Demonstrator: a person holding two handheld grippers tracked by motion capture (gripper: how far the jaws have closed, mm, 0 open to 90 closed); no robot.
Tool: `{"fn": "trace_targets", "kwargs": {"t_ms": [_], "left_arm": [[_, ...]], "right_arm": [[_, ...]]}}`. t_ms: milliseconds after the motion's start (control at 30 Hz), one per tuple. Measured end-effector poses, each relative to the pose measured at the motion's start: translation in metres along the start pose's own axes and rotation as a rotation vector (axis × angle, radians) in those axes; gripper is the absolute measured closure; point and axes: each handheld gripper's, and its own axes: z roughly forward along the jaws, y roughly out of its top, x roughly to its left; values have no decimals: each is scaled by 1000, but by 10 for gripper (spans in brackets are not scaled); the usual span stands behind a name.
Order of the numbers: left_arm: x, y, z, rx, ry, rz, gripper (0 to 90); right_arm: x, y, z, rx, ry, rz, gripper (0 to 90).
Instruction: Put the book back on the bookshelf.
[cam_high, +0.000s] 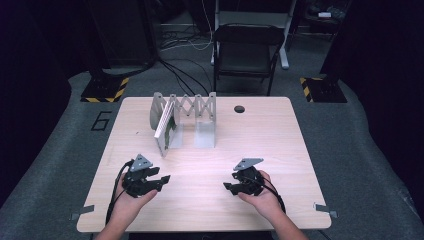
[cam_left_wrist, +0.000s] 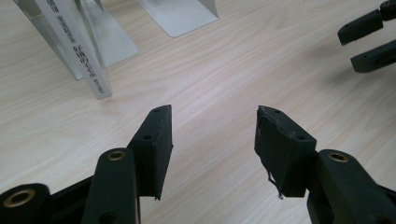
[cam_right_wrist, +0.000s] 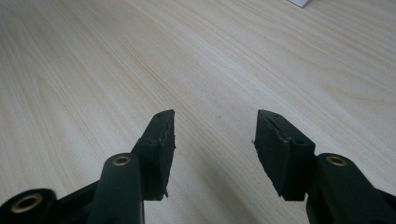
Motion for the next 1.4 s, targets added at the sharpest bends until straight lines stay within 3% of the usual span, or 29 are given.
{"fn": "trace_targets", "kwargs": {"t_ms": [233, 367, 567, 833, 1000, 1133, 1400], "left_arm": [[-2, -17, 8, -20, -9, -21, 465], [-2, -21, 14, -20, 1, -11, 465], [-3, -30, 22, -6, -22, -10, 465], [-3, -38, 37, 39, -46, 49, 465], [-1, -44, 44, 49, -44, 51, 464], [4, -46, 46, 74, -44, 64, 464], [14, -46, 40, 44, -41, 46, 459]], "right_arm": [[1, -1, 1, 7, 2, -4, 478], [2, -1, 1, 15, -2, -10, 478], [1, -1, 2, 16, 1, -18, 479], [3, -3, 4, 28, -1, -11, 478], [1, -4, 5, 31, 0, -17, 478], [0, -5, 6, 29, -2, -7, 477], [0, -7, 7, 40, -14, -23, 473]]}}
